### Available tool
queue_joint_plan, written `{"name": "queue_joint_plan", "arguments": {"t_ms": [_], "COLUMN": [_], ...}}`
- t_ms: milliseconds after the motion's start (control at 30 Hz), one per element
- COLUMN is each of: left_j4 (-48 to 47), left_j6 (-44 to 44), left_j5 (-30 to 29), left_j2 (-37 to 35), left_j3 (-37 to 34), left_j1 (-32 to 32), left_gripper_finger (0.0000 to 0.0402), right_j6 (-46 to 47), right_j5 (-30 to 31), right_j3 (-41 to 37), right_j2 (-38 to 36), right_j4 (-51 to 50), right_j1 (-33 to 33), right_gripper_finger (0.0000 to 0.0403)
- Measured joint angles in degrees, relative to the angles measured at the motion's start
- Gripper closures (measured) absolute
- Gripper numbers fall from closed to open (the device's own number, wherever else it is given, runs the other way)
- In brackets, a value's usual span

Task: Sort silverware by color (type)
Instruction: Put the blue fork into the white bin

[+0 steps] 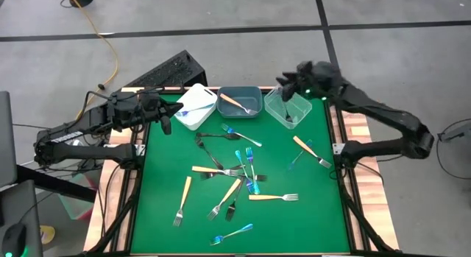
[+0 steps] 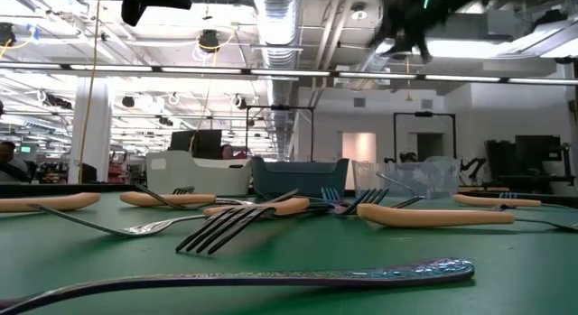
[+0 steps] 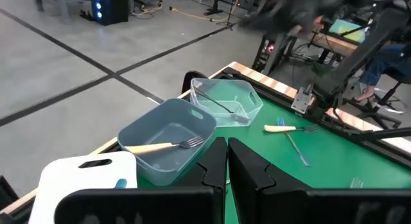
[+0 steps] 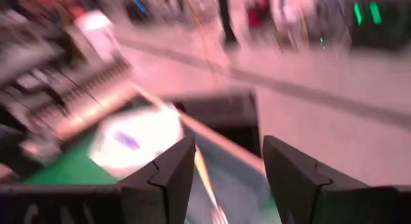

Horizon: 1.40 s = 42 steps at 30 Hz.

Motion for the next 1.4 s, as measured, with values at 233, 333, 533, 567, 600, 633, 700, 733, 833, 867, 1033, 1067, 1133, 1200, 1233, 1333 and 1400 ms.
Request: {"name": "queue_joint_plan", "arguments": {"t_ms": [233, 333, 533, 567, 600, 633, 700, 733, 833, 867, 1033, 1067, 1133, 1200, 1233, 1333, 1400], "left_j4": [7.2, 10.4, 14.3, 14.9, 15.6, 16.6, 18.7, 19.5, 20.9, 21.0, 20.7, 20.7, 20.7, 20.7, 20.7, 20.6, 20.6], "left_j6": [-0.7, -0.5, -3.8, -4.2, -4.6, -4.9, -5.6, -5.7, -6.3, -7.0, -8.4, -8.4, -8.4, -8.3, -8.3, -8.3, -8.5], "left_j5": [0.1, 0.1, 1.0, 2.0, 3.3, 4.8, 9.0, 11.5, 17.6, 18.7, 19.2, 19.3, 19.3, 19.0, 18.6, 16.8, 15.6], "left_j2": [0.0, 0.0, 0.0, 0.0, 0.0, 0.1, 0.7, 1.0, 2.4, 2.8, 7.0, 8.0, 10.1, 12.2, 13.3, 16.5, 18.5], "left_j3": [0.0, 0.0, 0.0, 0.0, 0.0, 0.0, 0.0, 0.0, 0.0, 0.0, 0.0, 0.0, 0.0, 0.0, 0.0, 0.0, 0.0], "left_j1": [0.0, 0.0, 0.0, 0.0, 0.0, 0.0, 0.0, 0.0, -0.1, -0.3, -3.9, -5.0, -7.0, -9.1, -10.1, -13.0, -14.7], "left_gripper_finger": [0.0401, 0.0401, 0.0401, 0.0401, 0.0401, 0.0401, 0.0401, 0.0401, 0.0401, 0.0401, 0.0401, 0.0401, 0.0401, 0.0401, 0.0401, 0.0401, 0.0401], "right_j6": [-8.6, -9.3, -6.5, -6.5, -6.5, -6.8, -8.3, -9.2, -10.9, -11.1, -10.5, -9.7, -7.6, -5.1, -4.1, -1.5, 0.4], "right_j5": [0.0, 0.0, -0.1, -0.1, -0.2, -0.3, -0.3, -0.3, -0.3, -0.3, -0.3, -0.3, -0.2, -0.3, -0.3, 0.6, 1.4], "right_j3": [10.4, 12.1, 12.2, 12.2, 12.2, 12.2, 12.2, 12.2, 12.2, 12.2, 12.2, 12.1, 12.1, 12.1, 12.1, 12.1, 12.1], "right_j2": [-5.9, -8.1, -10.9, -11.0, -11.0, -10.9, -10.4, -10.0, -8.6, -8.1, -6.9, -6.9, -6.9, -6.9, -6.9, -6.9, -7.0], "right_j4": [-0.5, -2.6, -1.8, -1.5, -1.2, -1.1, -1.4, -1.8, -4.5, -5.8, -15.7, -18.1, -22.1, -26.0, -27.9, -33.1, -37.0], "right_j1": [6.3, 8.6, 15.5, 17.0, 18.5, 19.9, 22.8, 24.1, 27.5, 28.3, 31.3, 31.8, 32.9, 34.3, 35.1, 37.5, 38.9], "right_gripper_finger": [0.0204, 0.0204, 0.0204, 0.0204, 0.0204, 0.0204, 0.0205, 0.0205, 0.0205, 0.0205, 0.0205, 0.0205, 0.0205, 0.0205, 0.0205, 0.0205, 0.0205]}}
